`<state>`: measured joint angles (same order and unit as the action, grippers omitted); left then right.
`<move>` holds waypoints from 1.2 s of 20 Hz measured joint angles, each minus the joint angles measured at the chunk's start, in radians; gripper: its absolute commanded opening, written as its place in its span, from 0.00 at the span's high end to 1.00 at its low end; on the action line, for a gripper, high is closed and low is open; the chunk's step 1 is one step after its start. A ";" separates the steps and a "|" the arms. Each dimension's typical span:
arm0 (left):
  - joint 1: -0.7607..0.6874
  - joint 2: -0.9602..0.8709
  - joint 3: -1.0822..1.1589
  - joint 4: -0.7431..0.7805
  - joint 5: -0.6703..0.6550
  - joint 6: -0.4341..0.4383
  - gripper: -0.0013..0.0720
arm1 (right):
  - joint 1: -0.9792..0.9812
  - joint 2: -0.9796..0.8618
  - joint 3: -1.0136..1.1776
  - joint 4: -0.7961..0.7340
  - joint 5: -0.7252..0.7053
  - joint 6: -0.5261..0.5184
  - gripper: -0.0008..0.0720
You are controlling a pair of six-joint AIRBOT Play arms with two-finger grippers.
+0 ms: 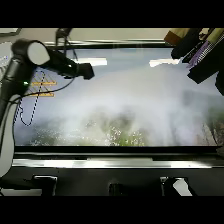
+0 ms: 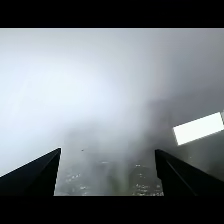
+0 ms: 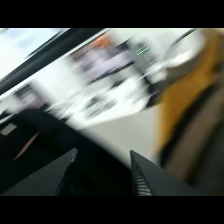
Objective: Fold the clothes and pants, and hang the long-sleeved shirts on hangers.
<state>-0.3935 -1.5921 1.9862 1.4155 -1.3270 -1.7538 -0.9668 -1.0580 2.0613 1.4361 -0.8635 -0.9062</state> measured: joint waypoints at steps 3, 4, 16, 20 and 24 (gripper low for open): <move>0.083 0.080 -0.056 0.016 -0.031 0.035 0.39 | 0.164 -0.067 -0.008 0.467 -0.111 -0.288 0.94; 0.110 0.119 -0.099 0.019 -0.028 0.050 0.61 | 0.245 -0.099 -0.010 0.542 -0.188 -0.361 0.95; 0.245 0.538 -0.801 0.032 0.077 0.165 0.95 | 1.079 -0.301 -0.437 0.410 -0.678 -0.763 0.95; 0.248 0.554 -0.834 0.034 0.072 0.177 0.95 | 1.149 -0.304 -0.547 0.378 -0.633 -0.821 0.95; 0.248 0.558 -0.842 0.035 0.072 0.181 0.95 | 1.170 -0.303 -0.582 0.366 -0.629 -0.819 0.95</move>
<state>-0.1455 -1.0340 1.1439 1.4506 -1.2552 -1.5726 0.2028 -1.3609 1.4796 1.8019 -1.4921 -1.7256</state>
